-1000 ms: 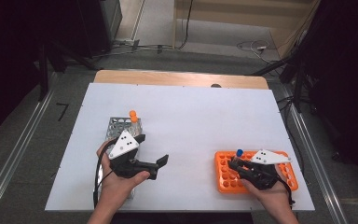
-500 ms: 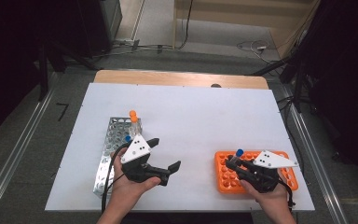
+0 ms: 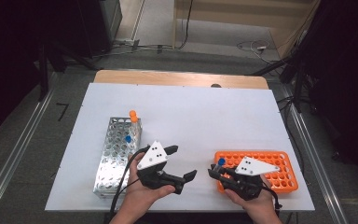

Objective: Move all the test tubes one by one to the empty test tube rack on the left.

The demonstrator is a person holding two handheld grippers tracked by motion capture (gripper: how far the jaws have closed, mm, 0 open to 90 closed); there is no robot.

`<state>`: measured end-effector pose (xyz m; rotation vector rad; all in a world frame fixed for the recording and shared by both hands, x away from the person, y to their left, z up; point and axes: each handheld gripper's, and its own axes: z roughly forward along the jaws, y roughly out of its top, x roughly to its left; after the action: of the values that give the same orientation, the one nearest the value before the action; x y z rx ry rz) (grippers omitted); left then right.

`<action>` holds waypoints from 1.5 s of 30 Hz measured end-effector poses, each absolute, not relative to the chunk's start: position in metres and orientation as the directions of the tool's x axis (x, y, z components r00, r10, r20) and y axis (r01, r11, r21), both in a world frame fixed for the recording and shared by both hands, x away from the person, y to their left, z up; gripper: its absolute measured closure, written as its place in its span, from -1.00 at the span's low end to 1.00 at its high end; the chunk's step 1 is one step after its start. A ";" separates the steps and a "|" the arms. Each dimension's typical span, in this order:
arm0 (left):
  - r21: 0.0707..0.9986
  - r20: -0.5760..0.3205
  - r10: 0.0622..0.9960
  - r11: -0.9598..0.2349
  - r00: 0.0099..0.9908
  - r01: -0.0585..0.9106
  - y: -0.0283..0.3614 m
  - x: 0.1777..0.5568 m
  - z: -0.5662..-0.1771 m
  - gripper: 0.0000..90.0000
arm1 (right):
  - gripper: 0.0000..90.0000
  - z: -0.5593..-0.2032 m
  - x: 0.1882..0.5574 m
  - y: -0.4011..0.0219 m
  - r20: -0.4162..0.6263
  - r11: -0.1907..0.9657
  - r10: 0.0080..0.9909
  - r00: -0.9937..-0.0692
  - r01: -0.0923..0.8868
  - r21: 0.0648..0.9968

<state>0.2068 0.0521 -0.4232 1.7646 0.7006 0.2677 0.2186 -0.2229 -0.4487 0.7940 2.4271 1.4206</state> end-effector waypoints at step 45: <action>0.942 -0.157 0.398 -0.215 0.904 0.259 0.014 0.197 -0.430 0.67 | 0.66 -0.451 0.200 -0.196 0.106 0.428 0.389 -0.915 0.281 0.859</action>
<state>0.1973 0.0143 -0.4298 1.8091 0.4919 0.1379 0.1998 -0.1963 -0.4507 0.6033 2.5617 1.5080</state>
